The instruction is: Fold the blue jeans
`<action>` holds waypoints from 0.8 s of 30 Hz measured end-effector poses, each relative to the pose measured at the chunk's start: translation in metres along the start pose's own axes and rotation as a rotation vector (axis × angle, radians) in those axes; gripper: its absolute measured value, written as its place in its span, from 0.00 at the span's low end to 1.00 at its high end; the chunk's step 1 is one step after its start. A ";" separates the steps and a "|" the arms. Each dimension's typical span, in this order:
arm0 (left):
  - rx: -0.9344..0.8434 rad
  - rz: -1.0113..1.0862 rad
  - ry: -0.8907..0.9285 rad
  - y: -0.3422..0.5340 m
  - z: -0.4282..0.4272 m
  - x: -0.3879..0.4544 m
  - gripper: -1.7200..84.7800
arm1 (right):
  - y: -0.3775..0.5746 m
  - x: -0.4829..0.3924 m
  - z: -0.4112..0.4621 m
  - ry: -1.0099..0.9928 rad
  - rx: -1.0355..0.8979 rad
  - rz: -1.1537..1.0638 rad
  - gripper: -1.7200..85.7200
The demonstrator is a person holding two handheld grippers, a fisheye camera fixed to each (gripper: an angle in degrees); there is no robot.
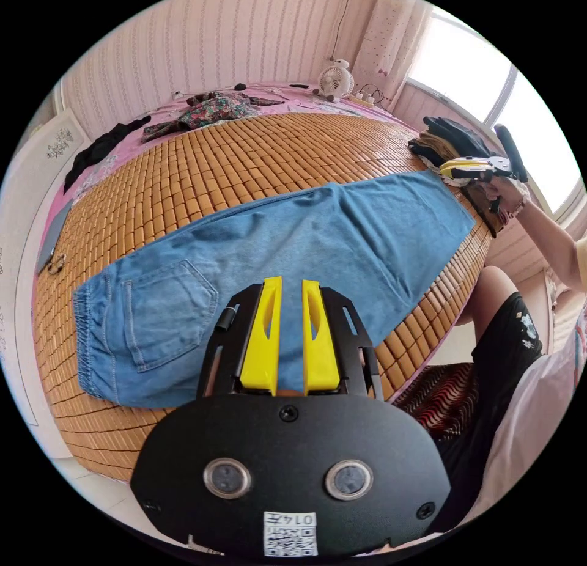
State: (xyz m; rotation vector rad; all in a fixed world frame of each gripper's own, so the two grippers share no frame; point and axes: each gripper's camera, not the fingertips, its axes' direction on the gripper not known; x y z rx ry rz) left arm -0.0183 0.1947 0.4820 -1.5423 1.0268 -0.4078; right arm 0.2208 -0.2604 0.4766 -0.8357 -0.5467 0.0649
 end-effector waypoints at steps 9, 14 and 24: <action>-0.107 0.046 -0.173 -0.068 0.020 -0.062 0.09 | -0.154 -0.107 0.103 -0.098 -0.170 -0.342 0.08; -0.210 0.084 -0.167 -0.078 0.049 -0.059 0.09 | -0.176 -0.108 0.126 -0.016 -0.268 -0.337 0.06; -0.138 0.035 -0.180 -0.063 0.014 -0.056 0.02 | -0.207 -0.122 0.125 0.013 -0.254 -0.388 0.02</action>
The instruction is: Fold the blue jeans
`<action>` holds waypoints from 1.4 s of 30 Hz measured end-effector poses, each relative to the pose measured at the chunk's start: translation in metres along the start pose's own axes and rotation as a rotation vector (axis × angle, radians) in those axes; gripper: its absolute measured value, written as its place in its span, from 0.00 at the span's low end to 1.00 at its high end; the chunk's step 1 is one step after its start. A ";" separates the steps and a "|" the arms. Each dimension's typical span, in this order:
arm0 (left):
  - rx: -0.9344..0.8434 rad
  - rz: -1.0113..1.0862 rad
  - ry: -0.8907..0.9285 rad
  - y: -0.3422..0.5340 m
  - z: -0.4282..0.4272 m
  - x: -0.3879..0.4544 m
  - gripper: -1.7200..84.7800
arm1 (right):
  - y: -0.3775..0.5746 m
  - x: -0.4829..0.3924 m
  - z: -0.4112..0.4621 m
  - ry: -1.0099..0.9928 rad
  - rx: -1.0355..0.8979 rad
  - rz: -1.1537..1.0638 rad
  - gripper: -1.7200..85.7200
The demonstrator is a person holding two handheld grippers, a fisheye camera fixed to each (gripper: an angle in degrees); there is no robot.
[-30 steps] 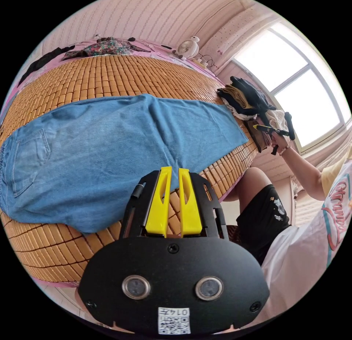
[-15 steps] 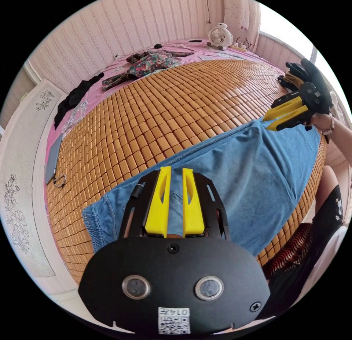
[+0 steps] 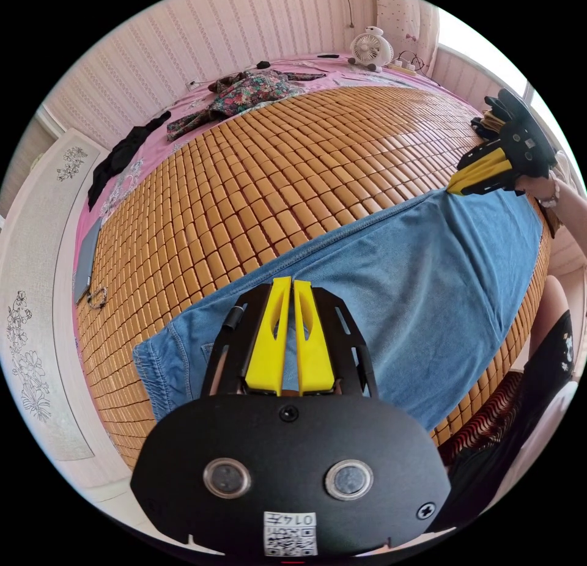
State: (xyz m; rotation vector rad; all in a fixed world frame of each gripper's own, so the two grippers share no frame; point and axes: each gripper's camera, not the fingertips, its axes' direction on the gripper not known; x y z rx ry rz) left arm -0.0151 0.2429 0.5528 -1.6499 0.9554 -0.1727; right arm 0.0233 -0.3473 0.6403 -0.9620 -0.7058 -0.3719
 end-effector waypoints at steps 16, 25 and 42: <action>-0.031 -0.198 0.025 0.000 0.006 -0.030 0.04 | -0.046 0.014 0.017 0.030 -0.033 0.168 0.03; 0.219 -0.188 0.225 0.083 -0.080 0.041 0.01 | -0.045 0.004 -0.012 -0.030 0.023 0.201 0.03; 0.081 0.036 0.303 0.113 -0.047 0.193 0.01 | -0.142 -0.036 0.046 0.104 -0.512 -0.053 0.03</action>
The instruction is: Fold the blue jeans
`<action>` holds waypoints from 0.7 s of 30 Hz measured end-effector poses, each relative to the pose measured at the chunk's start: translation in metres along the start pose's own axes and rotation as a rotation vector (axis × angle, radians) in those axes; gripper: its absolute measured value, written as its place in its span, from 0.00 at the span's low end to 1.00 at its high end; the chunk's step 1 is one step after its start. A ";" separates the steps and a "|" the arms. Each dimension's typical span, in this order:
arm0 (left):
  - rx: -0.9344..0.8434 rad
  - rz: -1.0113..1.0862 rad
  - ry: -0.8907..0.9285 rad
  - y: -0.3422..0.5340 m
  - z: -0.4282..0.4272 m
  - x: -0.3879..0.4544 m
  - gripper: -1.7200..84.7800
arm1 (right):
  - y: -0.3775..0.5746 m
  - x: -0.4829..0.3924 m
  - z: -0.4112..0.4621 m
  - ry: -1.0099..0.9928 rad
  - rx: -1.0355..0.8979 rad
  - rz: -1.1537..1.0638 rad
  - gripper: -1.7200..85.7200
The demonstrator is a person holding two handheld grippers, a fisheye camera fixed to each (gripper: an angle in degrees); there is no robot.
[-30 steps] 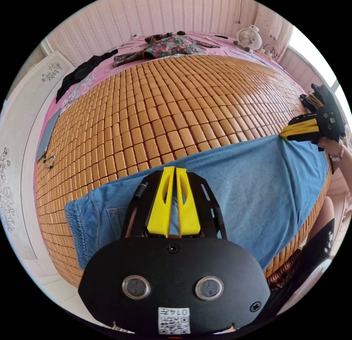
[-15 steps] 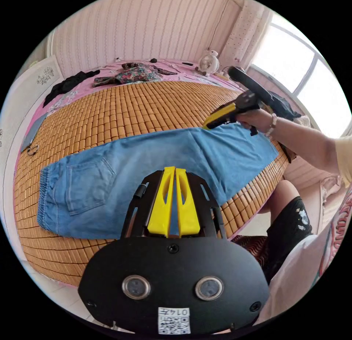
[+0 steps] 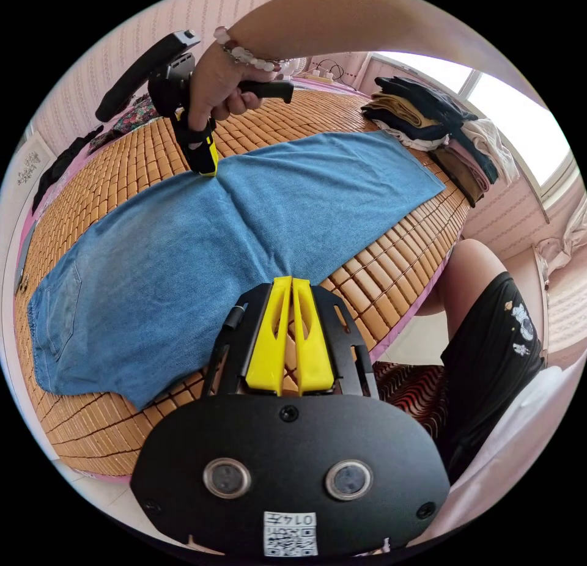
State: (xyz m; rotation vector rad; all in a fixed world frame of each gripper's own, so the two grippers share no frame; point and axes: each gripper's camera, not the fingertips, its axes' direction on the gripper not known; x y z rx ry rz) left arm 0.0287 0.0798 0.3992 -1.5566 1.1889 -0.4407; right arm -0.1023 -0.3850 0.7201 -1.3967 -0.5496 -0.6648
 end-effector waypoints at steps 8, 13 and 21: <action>-0.026 -0.031 0.087 0.003 -0.006 -0.015 0.01 | 0.039 0.025 0.020 -0.143 0.067 0.094 0.02; -0.052 -0.016 0.124 0.000 -0.009 -0.022 0.01 | 0.106 0.056 0.045 -0.392 0.280 0.267 0.02; 0.079 -0.126 0.331 0.033 -0.058 -0.045 0.01 | 0.382 0.023 0.121 -0.425 0.835 0.825 0.08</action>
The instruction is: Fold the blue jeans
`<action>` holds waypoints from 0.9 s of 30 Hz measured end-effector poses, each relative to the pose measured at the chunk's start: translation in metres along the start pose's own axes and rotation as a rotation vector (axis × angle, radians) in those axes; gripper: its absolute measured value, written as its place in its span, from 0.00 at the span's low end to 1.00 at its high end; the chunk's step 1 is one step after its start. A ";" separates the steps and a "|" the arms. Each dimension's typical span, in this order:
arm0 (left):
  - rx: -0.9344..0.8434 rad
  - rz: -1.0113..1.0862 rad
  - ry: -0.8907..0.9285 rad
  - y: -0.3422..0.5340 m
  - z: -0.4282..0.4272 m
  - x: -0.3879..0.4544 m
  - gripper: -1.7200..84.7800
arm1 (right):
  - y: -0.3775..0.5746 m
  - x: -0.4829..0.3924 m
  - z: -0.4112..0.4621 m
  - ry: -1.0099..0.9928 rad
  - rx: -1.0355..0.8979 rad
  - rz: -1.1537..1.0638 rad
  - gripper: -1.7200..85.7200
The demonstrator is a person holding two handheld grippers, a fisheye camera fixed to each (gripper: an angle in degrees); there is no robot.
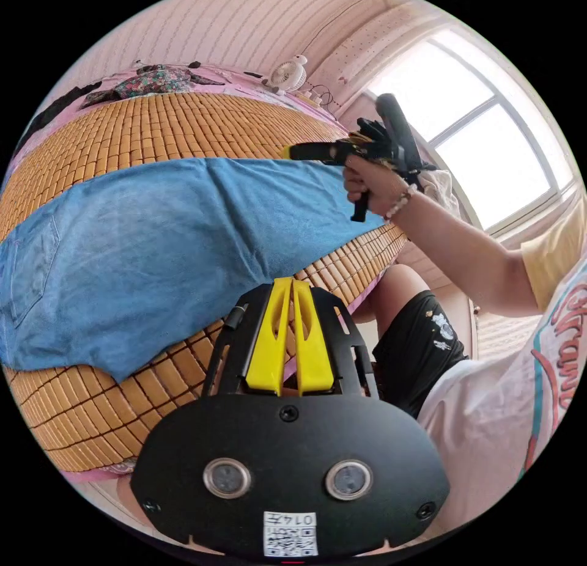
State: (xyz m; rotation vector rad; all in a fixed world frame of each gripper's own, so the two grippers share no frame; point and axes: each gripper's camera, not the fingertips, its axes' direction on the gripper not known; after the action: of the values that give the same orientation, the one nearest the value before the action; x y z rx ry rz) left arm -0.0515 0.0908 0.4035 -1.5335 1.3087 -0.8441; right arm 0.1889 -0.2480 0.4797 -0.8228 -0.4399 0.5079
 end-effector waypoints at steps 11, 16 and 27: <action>0.140 -0.418 -0.387 0.042 -0.081 -0.084 0.01 | 0.179 0.203 -0.110 0.371 -0.101 0.492 0.19; 0.094 -0.434 -0.528 0.031 -0.074 -0.094 0.01 | 0.195 0.231 -0.102 0.306 -0.068 0.561 0.18; 0.044 -0.393 -0.580 0.034 -0.064 -0.094 0.01 | 0.212 0.209 -0.089 0.380 -0.147 0.253 0.07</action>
State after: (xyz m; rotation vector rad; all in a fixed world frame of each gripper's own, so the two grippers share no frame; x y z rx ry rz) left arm -0.1407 0.1692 0.3996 -1.8500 0.5755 -0.5843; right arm 0.3508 -0.0560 0.2970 -1.0988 -0.0208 0.5420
